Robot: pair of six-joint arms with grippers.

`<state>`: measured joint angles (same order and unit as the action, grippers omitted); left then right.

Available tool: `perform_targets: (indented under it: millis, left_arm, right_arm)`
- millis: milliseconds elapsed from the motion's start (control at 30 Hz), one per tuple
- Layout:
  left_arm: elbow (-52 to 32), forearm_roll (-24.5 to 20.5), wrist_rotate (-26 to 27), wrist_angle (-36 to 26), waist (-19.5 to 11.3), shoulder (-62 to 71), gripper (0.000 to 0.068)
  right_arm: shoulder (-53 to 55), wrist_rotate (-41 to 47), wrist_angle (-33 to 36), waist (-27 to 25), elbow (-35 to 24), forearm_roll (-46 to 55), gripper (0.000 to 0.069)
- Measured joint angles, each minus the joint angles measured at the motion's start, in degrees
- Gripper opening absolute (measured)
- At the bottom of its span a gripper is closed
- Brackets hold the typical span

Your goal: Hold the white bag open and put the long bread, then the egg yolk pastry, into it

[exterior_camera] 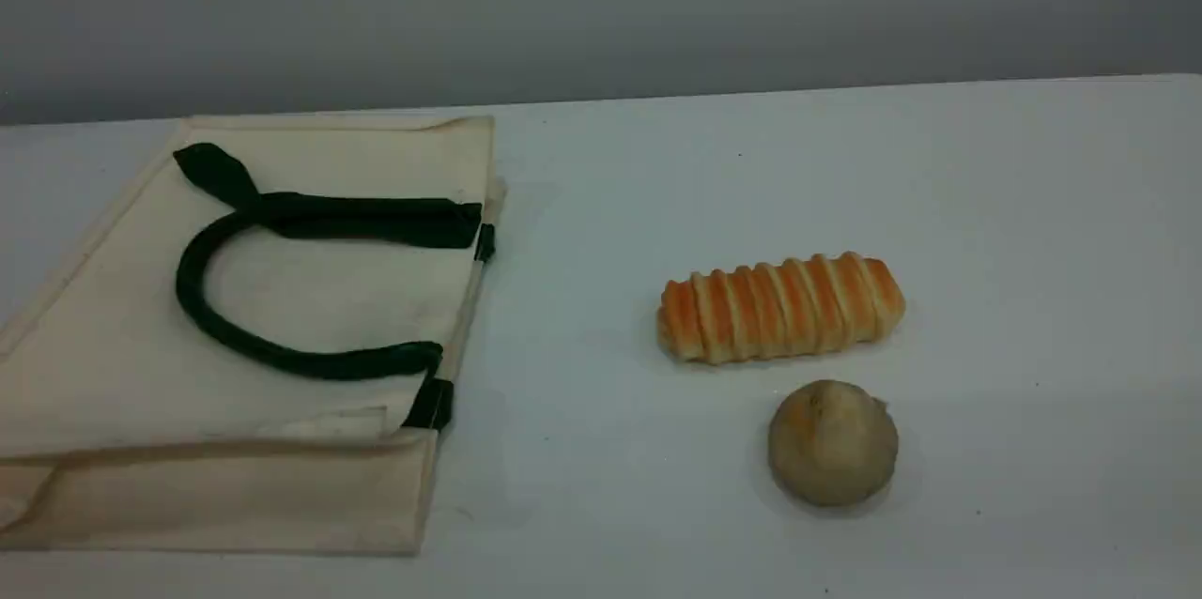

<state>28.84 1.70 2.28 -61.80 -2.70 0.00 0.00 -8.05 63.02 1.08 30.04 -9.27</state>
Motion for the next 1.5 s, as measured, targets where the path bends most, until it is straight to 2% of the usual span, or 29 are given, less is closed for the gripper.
perform_targets:
  millis: [333, 533, 667, 800, 967, 1267, 1500]
  left_arm:
    - [0.0, 0.0, 0.0, 0.0, 0.15, 0.0, 0.0477]
    - [0.0, 0.0, 0.0, 0.0, 3.36, 0.0, 0.0477]
    - [0.0, -0.26, -0.65, 0.0, 3.54, 0.76, 0.0477]
    - [1.08, -0.89, -1.59, 1.28, 3.54, 4.68, 0.0477]
    - [5.29, -1.7, -1.7, 4.41, 3.54, 12.75, 0.0477]
    - [17.31, -1.7, -2.28, 6.35, 3.54, 34.59, 0.0477]
    - [24.81, -1.7, -2.28, 7.26, 3.54, 51.39, 0.0477]
  right_arm:
    - [0.0, 0.0, -1.87, 0.07, 0.0, 0.0, 0.0566]
    - [0.0, 0.06, -3.8, 0.14, 0.0, -1.14, 0.0566]
    - [0.0, 2.37, -4.01, 0.57, 0.07, -1.53, 0.0566]
    - [1.92, 4.37, -8.93, 2.89, 0.46, -1.42, 0.0566]
    - [11.29, 4.83, -12.28, 4.72, 3.84, -1.35, 0.0566]
    - [34.47, 4.45, -12.79, 4.72, 18.09, -1.31, 0.0566]
    - [51.56, 4.31, -11.68, 4.72, 26.24, -0.91, 0.0566]
